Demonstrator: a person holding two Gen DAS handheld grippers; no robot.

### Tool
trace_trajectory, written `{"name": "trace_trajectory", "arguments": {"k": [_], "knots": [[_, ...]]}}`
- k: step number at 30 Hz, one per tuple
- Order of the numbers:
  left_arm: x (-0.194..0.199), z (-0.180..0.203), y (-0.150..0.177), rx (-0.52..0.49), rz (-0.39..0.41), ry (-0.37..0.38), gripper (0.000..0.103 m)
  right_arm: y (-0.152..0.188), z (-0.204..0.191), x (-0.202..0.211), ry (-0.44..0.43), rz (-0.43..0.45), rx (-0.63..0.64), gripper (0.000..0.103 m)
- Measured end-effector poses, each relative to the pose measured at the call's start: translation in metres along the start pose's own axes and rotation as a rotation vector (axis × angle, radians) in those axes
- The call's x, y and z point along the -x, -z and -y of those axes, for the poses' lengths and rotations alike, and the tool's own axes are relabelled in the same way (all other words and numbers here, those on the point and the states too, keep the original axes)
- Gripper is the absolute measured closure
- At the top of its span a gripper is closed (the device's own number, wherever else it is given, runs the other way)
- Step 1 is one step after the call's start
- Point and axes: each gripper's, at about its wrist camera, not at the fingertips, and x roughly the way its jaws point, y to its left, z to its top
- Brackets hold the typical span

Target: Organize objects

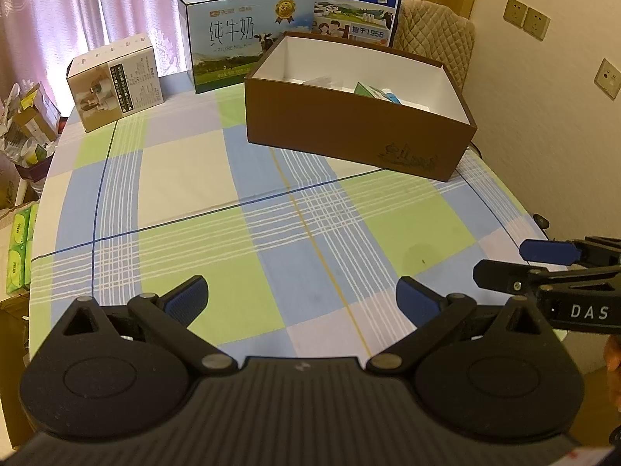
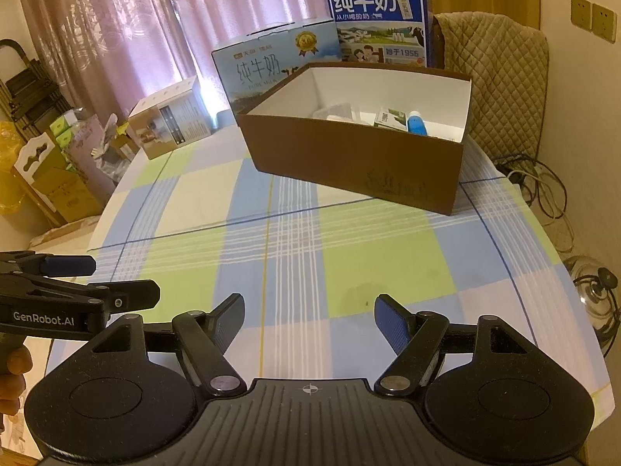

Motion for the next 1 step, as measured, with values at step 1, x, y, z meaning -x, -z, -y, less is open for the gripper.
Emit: {"name": "trace_trajectory", "arguments": {"k": [1], "knots": [[0.0004, -0.0003, 0.0005, -0.001, -0.001, 0.001, 0.001, 0.0007, -0.0002, -0.0004, 0.001, -0.002, -0.001, 0.032]]}}
